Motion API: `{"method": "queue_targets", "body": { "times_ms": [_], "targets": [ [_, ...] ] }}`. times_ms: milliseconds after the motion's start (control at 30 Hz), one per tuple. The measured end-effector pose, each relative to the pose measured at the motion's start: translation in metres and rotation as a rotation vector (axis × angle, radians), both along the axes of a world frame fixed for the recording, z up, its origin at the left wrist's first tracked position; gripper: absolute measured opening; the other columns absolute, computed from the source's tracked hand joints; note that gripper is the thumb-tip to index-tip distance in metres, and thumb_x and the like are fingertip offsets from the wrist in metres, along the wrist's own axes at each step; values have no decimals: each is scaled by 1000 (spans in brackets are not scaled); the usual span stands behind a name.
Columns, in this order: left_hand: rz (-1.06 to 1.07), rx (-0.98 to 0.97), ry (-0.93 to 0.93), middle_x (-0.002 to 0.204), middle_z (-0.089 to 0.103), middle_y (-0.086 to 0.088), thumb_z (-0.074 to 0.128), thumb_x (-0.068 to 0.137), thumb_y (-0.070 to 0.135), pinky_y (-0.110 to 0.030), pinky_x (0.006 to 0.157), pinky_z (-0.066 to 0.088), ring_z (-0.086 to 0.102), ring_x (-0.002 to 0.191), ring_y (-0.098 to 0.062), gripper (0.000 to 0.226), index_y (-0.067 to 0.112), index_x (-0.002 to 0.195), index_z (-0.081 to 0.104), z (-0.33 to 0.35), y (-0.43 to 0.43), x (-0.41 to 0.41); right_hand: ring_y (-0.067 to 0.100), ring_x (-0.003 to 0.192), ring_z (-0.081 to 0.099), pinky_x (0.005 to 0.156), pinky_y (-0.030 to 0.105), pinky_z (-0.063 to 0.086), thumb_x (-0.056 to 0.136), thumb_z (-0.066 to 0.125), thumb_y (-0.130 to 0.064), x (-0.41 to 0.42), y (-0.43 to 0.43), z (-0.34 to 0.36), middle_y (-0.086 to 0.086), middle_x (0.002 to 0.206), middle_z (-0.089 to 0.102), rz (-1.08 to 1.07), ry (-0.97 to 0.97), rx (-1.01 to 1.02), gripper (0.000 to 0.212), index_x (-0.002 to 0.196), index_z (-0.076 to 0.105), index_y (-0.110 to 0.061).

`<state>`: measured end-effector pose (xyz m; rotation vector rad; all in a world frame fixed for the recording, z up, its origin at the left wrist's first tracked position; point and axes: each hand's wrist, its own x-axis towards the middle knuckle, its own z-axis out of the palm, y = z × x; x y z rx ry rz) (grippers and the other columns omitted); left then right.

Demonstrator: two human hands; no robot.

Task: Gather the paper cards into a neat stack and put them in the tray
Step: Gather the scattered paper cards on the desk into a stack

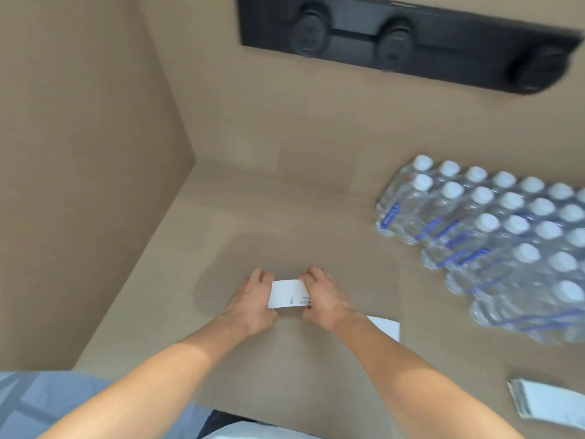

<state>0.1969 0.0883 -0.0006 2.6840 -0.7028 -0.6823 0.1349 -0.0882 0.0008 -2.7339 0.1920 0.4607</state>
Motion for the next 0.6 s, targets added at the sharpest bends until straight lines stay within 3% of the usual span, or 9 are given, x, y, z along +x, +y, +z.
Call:
{"method": "queue_targets", "body": {
  "times_ms": [167,300,433,600],
  "targets": [
    [-68,-33,-7,117,34,5,64,74,27,-30,69,43,47,104,-19,50,23,118,40,1,-80,-41,23,121,39,94,38,49,75,64,-12,-58,-76,9,1,124,42,-77,-35,-15,48,122,51,-13],
    [-121,-49,-3,117,34,5,64,73,31,-30,71,43,47,103,-18,52,24,119,40,1,-118,-66,22,121,39,94,36,48,74,67,-17,-93,-114,5,0,126,42,-135,-22,-26,52,124,52,-16],
    [-140,0,13,122,32,4,64,75,31,-34,79,50,47,109,-19,57,21,126,40,-2,-130,-83,20,121,39,83,30,45,74,69,-24,-112,-126,-1,-3,127,42,-143,-15,-21,55,126,51,-22],
    [-173,26,-1,123,35,3,64,76,32,-37,83,52,47,112,-18,54,21,125,42,-10,-126,-93,20,120,40,89,34,50,75,66,-21,-126,-125,-10,-2,126,43,-138,0,10,51,124,52,-20]
  ]
}}
